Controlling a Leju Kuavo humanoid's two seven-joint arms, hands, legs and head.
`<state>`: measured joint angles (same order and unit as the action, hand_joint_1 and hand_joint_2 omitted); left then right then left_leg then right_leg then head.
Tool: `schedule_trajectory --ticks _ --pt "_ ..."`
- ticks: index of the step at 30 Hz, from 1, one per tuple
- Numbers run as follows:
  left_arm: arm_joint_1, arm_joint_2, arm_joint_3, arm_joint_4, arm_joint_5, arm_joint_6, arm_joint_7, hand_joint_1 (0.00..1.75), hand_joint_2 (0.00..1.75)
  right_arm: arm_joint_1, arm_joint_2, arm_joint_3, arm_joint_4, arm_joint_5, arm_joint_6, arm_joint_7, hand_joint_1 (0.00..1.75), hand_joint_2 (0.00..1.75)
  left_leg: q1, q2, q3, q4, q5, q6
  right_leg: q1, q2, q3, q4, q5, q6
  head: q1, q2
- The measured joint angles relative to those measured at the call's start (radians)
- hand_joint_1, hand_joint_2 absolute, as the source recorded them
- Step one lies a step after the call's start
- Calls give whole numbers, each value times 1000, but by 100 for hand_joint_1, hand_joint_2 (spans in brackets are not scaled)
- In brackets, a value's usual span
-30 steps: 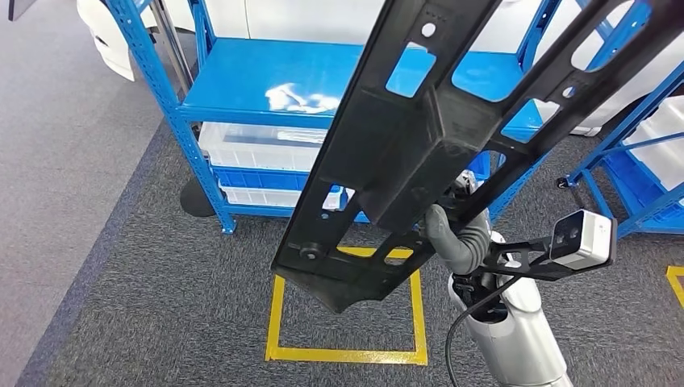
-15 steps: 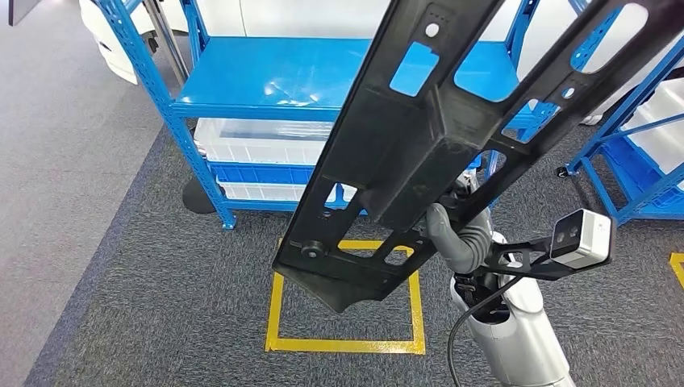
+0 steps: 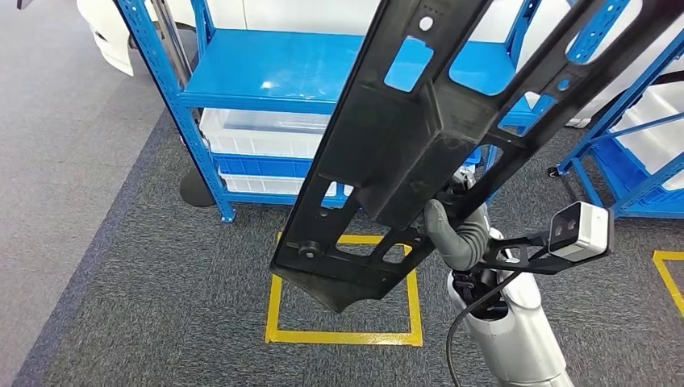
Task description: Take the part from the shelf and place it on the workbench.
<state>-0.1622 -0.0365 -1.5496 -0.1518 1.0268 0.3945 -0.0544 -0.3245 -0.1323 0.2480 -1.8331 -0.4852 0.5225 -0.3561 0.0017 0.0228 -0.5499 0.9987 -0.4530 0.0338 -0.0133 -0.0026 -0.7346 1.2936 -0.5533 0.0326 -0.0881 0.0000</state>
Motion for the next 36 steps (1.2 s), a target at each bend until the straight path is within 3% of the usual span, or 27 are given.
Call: schedule_trajectory --ticks 1,2,3,5,7,10,12,14,15,16,17,19,21,24,26,29,30,31,32,34,36 --pt "0 0 0 0 -2 -1 2 0 175 2 -1 0 1 0 -1 0 175 175 0 4 -2 2 0 0 0 -1 5 -1 10 0 0 0" --pt "0 -1 0 0 -5 -3 4 0 175 3 -1 0 2 1 -1 -1 175 175 0 8 -3 3 0 -1 0 -3 31 -43 37 -2 0 0" --pt "-1 -1 0 0 -6 -4 6 0 175 4 -2 0 2 2 -1 -3 175 175 -1 12 -3 5 0 -3 1 -10 70 -112 70 -6 0 0" --pt "-3 -2 0 0 -9 -7 10 0 175 4 -3 0 2 7 -2 -7 175 175 -5 20 -5 9 -2 -10 10 -31 134 -236 108 -18 0 0" --pt "-4 -3 0 0 -9 -9 11 0 175 3 -4 0 2 16 -4 -8 175 175 -9 29 -8 10 -2 -20 18 -38 145 -272 110 -29 0 0" --pt "-6 -5 0 0 -9 -10 11 0 175 2 -4 1 2 21 -7 -8 175 175 -9 31 -13 22 -15 -35 10 -20 143 -282 119 -46 0 0" --pt "-7 -5 0 0 -9 -10 11 0 175 0 -3 1 2 21 -8 -8 175 175 -5 7 -49 106 -68 -45 5 -11 144 -289 125 -55 0 0" --pt "-10 -5 0 0 -8 -11 10 0 175 1 -3 2 2 22 -9 -9 175 175 -2 -10 -107 241 -130 -52 5 -1 141 -288 128 -58 0 0" --pt "-13 -5 0 0 -8 -11 9 0 175 2 -3 3 2 24 -10 -9 175 175 -1 -12 -126 286 -141 -54 5 5 140 -287 128 -59 0 0" --pt "-16 -5 0 0 -9 -11 8 0 175 3 -3 4 2 26 -12 -9 175 175 0 -13 -128 295 -132 -55 5 12 140 -286 128 -58 0 0" --pt "-17 -5 0 0 -9 -12 9 0 175 4 -3 5 2 29 -14 -9 175 175 2 -13 -113 264 -107 -54 5 19 140 -284 128 -58 0 0" --pt "-17 -5 0 0 -9 -12 10 0 175 4 -3 6 2 30 -17 -12 175 175 5 -29 -50 134 -41 -50 6 35 139 -277 128 -53 0 0" --pt "-19 -5 0 0 -9 -12 10 0 175 3 -3 6 2 30 -17 -16 175 175 7 -50 -8 38 -13 -44 7 49 130 -270 129 -42 0 0" --pt "-21 -6 0 0 -8 -10 7 0 175 2 -5 6 2 29 -17 -19 175 175 7 -46 -5 17 -9 -29 6 61 119 -270 137 -22 0 0" --pt "-28 -6 0 0 -5 -7 3 0 175 -3 -9 6 1 27 -17 -17 175 175 10 -35 -6 9 -1 -16 5 45 105 -243 115 -12 0 0" --pt "-37 -7 0 0 2 -4 -3 0 175 -15 -14 6 1 16 -18 -2 175 175 9 -17 -11 6 5 -7 1 16 27 -69 22 0 0 0" --pt "-38 -7 0 0 4 -4 -3 0 175 -16 -15 6 1 11 -18 6 175 175 8 -10 -13 6 5 -7 0 13 3 -15 3 2 0 0" --pt "-38 -7 0 0 6 -3 -4 0 175 -18 -16 6 1 7 -18 13 175 175 8 -3 -14 7 5 -7 -1 11 -5 8 2 4 0 0" --pt "-39 -7 1 0 8 -3 -4 0 175 -20 -17 6 1 4 -18 20 175 175 8 4 -14 7 5 -7 -1 9 7 -10 21 3 0 0" --pt "-40 -7 1 0 10 -4 -4 0 175 -27 -18 6 0 2 -19 29 175 175 7 17 -12 9 3 -10 2 -13 77 -139 83 -3 0 0" --pt "-39 -8 1 0 11 -8 -3 0 175 -28 -18 7 -5 4 -21 30 175 175 2 28 -11 11 0 -18 11 -42 133 -251 114 -17 0 0"
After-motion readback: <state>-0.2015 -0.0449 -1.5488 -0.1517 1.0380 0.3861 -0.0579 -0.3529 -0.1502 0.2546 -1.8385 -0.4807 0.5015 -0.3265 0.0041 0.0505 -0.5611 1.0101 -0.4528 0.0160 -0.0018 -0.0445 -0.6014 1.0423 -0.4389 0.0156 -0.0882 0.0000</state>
